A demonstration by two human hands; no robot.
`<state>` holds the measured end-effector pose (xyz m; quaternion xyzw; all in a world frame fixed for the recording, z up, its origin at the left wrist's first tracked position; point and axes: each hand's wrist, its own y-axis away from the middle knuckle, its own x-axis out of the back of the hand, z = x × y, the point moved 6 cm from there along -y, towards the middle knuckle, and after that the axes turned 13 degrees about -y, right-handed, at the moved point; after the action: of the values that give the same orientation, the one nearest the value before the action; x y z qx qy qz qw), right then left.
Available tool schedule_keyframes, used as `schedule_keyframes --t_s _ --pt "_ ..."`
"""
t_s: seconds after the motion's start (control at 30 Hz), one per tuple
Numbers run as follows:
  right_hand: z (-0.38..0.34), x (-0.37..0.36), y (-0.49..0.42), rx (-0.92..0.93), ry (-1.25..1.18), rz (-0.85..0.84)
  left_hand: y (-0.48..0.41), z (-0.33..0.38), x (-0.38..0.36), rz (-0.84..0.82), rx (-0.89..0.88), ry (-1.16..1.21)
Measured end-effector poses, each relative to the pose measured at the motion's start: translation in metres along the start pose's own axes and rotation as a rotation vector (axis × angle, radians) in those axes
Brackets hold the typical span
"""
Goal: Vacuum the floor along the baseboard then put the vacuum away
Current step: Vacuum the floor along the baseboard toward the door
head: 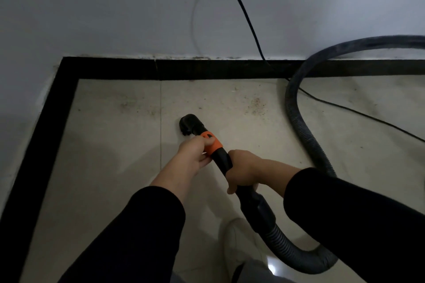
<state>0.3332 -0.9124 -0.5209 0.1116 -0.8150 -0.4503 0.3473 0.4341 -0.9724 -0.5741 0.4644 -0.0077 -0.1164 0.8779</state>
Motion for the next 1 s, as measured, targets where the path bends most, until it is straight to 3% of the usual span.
schedule_keyframes --t_s 0.53,1.0 --pt "-0.056 -0.006 -0.044 0.100 -0.078 -0.035 -0.032 0.018 0.050 0.141 -0.137 0.231" --pt "-0.083 -0.018 -0.058 0.159 -0.084 -0.063 -0.034 0.023 0.082 0.205 -0.210 0.270"
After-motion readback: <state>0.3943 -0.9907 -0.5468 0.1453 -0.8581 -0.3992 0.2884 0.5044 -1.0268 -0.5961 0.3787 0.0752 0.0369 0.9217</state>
